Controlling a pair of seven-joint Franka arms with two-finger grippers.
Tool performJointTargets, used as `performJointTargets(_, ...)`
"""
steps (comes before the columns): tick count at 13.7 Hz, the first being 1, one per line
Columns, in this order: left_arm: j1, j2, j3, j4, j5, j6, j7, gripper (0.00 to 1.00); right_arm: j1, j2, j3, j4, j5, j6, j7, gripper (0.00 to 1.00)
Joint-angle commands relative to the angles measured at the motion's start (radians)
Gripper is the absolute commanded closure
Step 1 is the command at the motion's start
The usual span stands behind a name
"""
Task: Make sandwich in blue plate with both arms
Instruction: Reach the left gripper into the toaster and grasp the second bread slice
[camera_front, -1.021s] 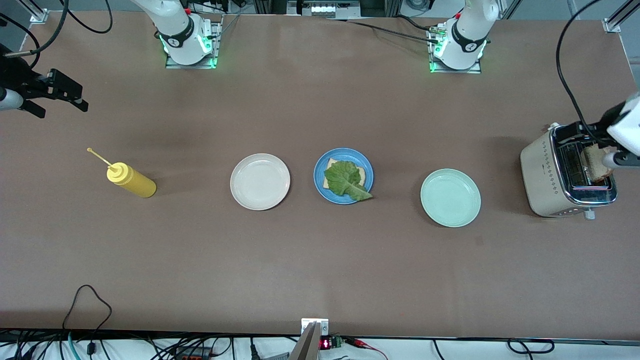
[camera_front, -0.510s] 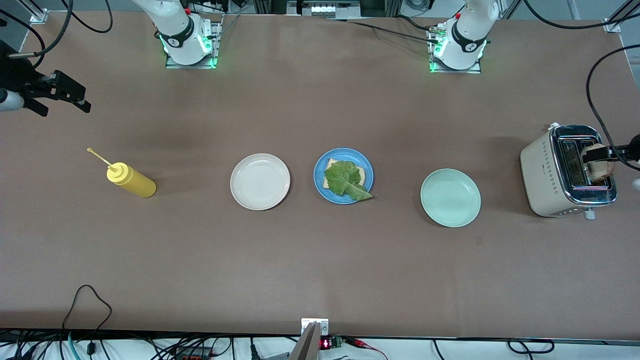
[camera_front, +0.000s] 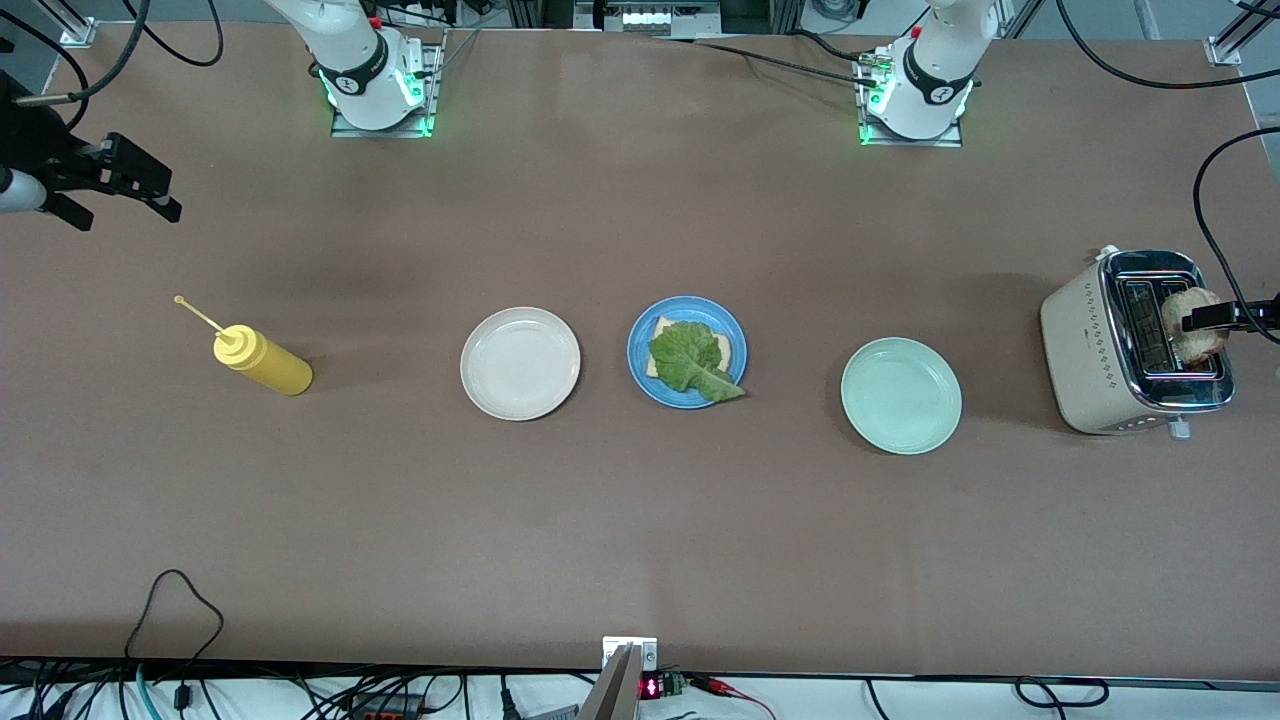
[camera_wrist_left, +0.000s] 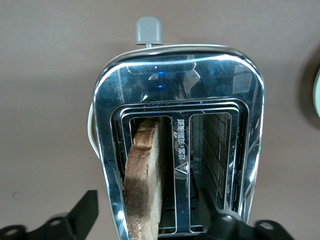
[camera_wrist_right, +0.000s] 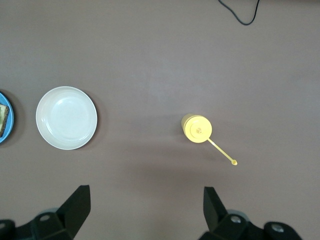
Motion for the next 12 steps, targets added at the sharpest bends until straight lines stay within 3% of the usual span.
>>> performJointTargets(1,0.032,-0.001,-0.010,-0.018,0.019,0.010,0.077,0.51,-0.022,0.033,0.020,0.063,-0.015,-0.022,0.005,0.00)
performJointTargets(2,0.033,0.005,-0.009,-0.018,0.019,0.012,0.086,0.53,-0.024,0.037,0.020,0.072,-0.016,-0.022,0.007,0.00)
performJointTargets(7,0.038,0.002,-0.009,-0.030,0.019,0.002,0.087,0.92,-0.033,0.100,0.014,0.138,-0.016,-0.022,0.008,0.00)
performJointTargets(12,0.035,-0.024,-0.013,-0.012,0.019,-0.045,0.078,0.99,-0.025,0.108,0.015,0.144,-0.010,-0.013,0.019,0.00)
